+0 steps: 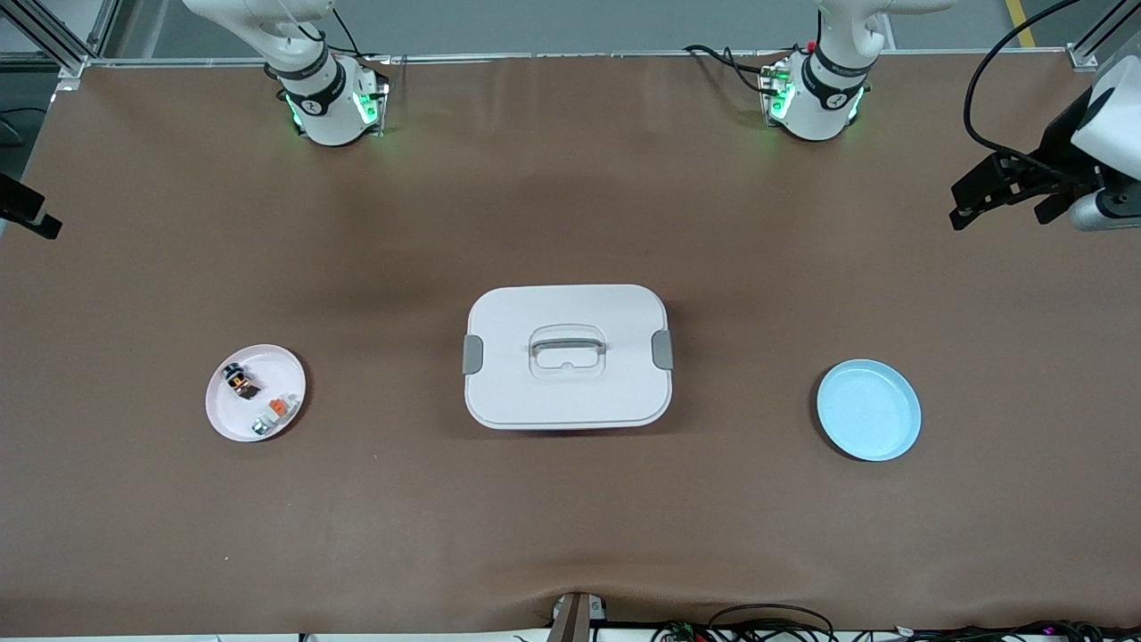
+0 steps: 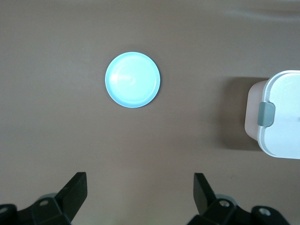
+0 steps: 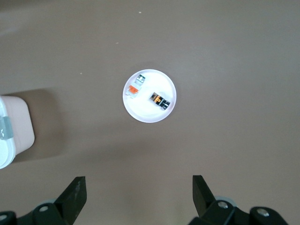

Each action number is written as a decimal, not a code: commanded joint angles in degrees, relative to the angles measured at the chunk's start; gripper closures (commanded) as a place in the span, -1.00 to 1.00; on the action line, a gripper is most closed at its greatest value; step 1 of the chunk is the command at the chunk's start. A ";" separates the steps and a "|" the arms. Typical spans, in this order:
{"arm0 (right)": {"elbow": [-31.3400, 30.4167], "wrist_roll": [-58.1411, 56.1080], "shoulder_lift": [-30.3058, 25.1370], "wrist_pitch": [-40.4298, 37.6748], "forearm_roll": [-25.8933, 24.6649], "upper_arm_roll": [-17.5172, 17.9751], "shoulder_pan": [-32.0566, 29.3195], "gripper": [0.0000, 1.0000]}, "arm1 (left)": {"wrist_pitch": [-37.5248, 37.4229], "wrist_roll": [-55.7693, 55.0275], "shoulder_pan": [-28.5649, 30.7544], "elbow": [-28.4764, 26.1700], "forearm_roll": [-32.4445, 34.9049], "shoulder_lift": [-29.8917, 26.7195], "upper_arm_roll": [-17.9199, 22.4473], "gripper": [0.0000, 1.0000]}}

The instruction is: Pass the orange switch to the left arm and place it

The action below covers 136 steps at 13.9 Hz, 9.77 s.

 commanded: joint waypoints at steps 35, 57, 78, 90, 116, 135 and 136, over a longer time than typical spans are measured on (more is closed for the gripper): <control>-19.64 34.44 25.12 40.99 2.88 0.35 -3.18 -1.00 | -1.12 0.91 0.48 2.33 -0.51 0.01 0.55 -1.00; -35.03 29.71 25.04 60.52 2.79 0.70 -1.41 -1.00 | -1.47 -0.58 2.77 7.86 -3.76 2.99 1.08 -1.00; -36.97 29.53 26.79 64.57 2.88 0.88 -0.53 -1.00 | -1.55 1.00 -2.86 7.86 -2.44 8.10 -5.43 -1.00; -36.71 28.91 27.06 64.74 2.79 0.79 -0.71 -1.00 | -0.15 0.12 -3.39 8.13 0.55 8.62 -5.34 -1.00; -31.97 29.00 24.08 50.97 2.97 0.96 0.08 1.00 | -1.56 -1.10 -2.42 7.78 -0.59 7.39 -6.48 -1.00; -20.81 68.97 15.63 35.13 23.71 3.51 21.60 1.00 | -5.16 -2.69 1.71 7.95 -0.59 5.46 -6.31 -1.00; -19.41 71.69 15.72 35.04 23.80 3.51 22.75 1.00 | -5.16 -2.52 1.80 7.86 -0.68 5.46 -6.31 -1.00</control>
